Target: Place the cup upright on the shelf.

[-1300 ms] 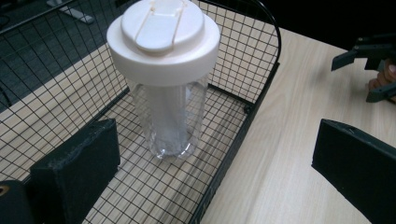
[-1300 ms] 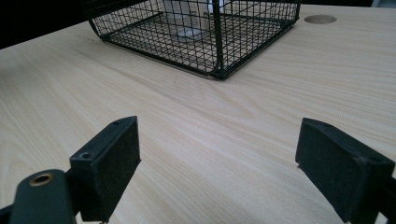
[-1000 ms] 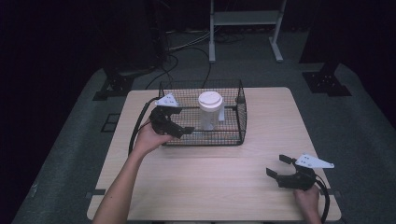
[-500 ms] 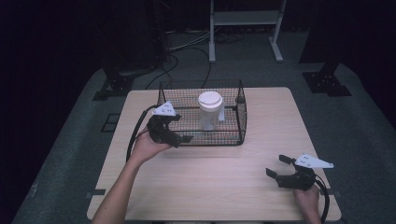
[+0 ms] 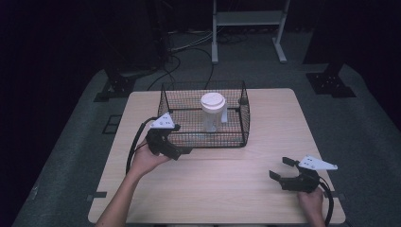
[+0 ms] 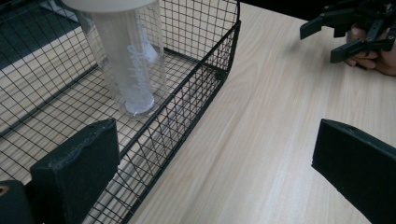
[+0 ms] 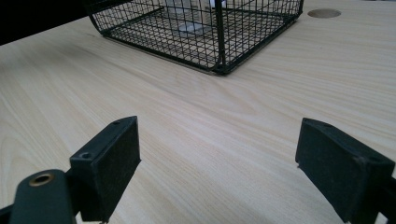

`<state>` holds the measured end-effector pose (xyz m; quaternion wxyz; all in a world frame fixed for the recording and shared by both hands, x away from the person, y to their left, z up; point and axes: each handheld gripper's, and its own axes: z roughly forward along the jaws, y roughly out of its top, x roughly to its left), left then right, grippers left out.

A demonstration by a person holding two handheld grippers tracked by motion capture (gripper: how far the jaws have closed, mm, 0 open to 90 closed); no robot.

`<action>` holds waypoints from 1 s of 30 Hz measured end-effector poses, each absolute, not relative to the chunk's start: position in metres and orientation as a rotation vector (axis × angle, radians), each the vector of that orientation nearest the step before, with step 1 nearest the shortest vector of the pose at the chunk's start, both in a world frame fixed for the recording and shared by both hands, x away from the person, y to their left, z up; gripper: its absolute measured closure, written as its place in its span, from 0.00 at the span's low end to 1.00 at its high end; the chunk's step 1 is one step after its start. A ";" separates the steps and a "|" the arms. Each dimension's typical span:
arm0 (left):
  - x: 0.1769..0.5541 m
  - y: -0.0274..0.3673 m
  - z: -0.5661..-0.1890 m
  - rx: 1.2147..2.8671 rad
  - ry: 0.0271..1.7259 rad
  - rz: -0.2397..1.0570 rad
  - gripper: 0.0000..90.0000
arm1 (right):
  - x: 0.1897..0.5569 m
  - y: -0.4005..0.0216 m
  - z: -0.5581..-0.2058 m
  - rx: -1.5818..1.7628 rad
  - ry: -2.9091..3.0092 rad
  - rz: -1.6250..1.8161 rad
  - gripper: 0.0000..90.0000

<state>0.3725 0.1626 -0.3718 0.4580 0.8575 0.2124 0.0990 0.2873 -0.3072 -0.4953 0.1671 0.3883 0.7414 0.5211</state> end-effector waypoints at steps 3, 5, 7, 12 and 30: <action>0.368 0.163 -0.375 2.117 0.521 0.243 0.00 | 0.287 -0.307 -0.495 1.107 2.110 1.479 0.14; 0.366 0.163 -0.378 2.119 0.519 0.250 0.00 | 0.287 -0.307 -0.495 1.108 2.110 1.477 0.14; 0.363 0.164 -0.380 2.118 0.524 0.256 0.00 | 0.287 -0.307 -0.495 1.111 2.106 1.475 0.14; 0.358 0.166 -0.387 2.116 0.539 0.262 0.00 | 0.287 -0.311 -0.495 1.134 2.079 1.507 0.14; 0.335 0.180 -0.411 2.101 0.560 0.287 0.00 | 0.287 -0.310 -0.495 1.129 2.079 1.486 0.14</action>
